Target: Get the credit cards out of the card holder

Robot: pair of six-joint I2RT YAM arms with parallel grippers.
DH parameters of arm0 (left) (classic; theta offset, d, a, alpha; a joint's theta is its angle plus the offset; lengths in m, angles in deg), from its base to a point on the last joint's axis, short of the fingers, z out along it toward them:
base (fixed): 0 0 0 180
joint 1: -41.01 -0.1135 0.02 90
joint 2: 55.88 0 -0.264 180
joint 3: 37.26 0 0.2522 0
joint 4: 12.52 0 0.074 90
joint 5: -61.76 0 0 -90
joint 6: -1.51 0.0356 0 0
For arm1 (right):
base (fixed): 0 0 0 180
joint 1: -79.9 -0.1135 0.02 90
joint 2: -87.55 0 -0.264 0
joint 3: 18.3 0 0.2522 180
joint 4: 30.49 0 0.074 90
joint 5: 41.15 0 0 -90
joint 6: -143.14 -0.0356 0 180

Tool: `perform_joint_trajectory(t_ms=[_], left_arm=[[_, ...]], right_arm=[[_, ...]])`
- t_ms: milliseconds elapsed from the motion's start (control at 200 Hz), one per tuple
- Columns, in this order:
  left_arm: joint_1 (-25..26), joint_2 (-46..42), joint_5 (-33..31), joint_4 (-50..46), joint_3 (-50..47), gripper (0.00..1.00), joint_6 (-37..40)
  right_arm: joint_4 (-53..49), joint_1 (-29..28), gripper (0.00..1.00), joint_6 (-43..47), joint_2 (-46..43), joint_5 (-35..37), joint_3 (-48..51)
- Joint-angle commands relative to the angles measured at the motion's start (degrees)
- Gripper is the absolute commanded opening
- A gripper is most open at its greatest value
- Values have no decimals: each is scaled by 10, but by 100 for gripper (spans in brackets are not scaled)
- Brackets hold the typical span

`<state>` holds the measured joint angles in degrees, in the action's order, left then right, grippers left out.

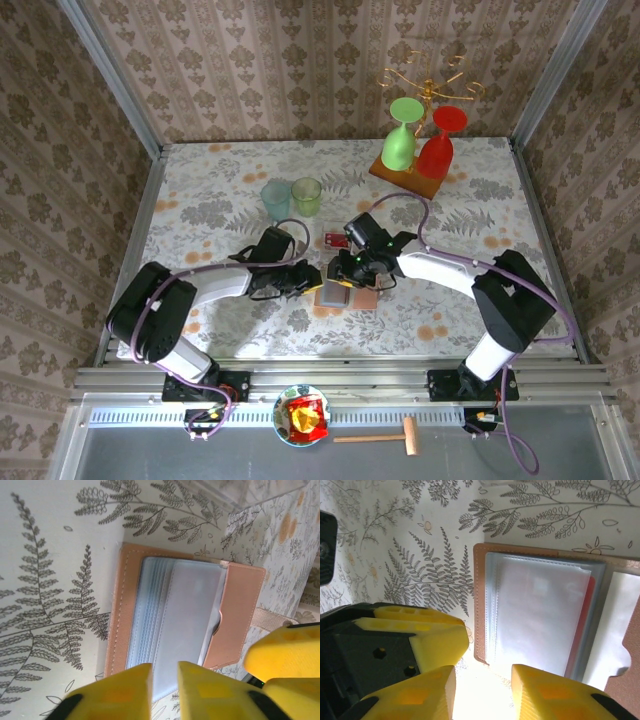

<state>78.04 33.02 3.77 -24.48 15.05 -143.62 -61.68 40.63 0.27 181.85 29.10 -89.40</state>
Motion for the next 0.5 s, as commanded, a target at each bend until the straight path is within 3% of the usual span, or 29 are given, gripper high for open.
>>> perform_joint_trajectory(t_ms=[0,495], left_arm=[[-2,13,16,0,-10,14,-2],[-3,34,27,-18,-17,8,8]], right_arm=[[20,0,37,-24,12,-16,8],[-4,-2,35,-19,34,5,11]])
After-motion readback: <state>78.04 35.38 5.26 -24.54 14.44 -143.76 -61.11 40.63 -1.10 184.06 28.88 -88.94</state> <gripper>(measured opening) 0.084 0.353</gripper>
